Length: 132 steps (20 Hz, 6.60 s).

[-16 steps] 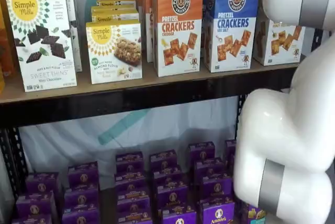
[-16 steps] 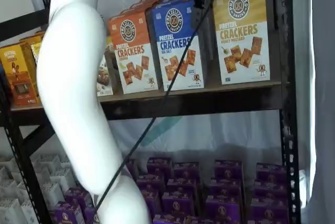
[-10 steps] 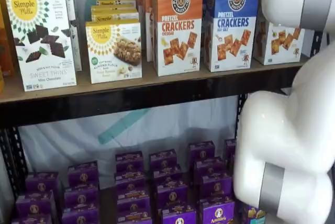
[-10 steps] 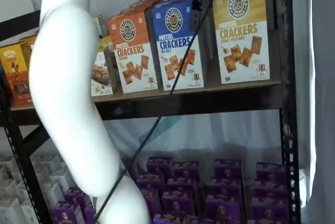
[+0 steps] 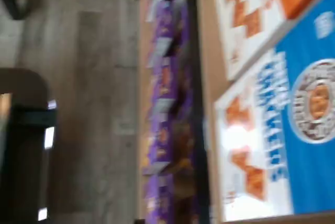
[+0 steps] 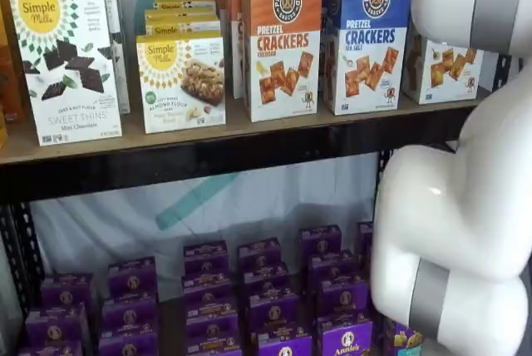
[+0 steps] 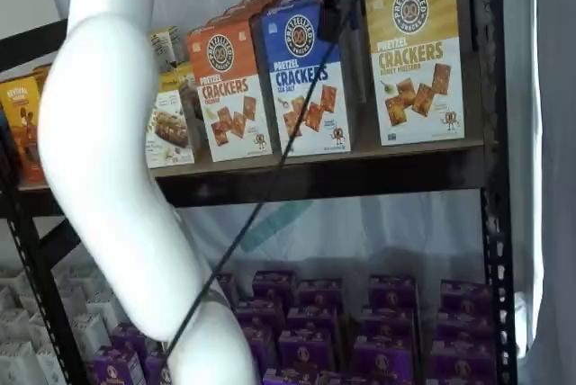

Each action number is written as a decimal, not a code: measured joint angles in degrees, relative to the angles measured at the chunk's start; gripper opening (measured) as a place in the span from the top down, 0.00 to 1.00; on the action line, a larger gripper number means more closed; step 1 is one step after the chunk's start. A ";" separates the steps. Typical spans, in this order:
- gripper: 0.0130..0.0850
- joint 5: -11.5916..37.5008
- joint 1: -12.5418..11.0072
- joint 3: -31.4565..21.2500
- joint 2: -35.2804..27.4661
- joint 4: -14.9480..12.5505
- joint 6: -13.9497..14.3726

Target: Retrieve the yellow and white box located on the top shelf, the sixth one from the left

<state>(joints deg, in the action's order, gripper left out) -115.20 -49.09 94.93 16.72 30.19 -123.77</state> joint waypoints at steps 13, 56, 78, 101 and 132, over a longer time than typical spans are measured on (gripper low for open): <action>0.00 20.11 -0.15 -5.74 2.81 5.24 -3.15; 0.00 17.82 11.03 6.92 -9.20 -14.13 0.35; 0.00 10.44 12.84 13.86 -13.22 -20.64 0.88; 0.33 9.89 12.13 13.70 -12.53 -19.81 0.57; 0.39 5.46 10.86 -1.45 5.40 -23.42 -1.73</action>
<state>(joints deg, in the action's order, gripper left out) -109.73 -38.23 93.47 22.12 6.77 -125.50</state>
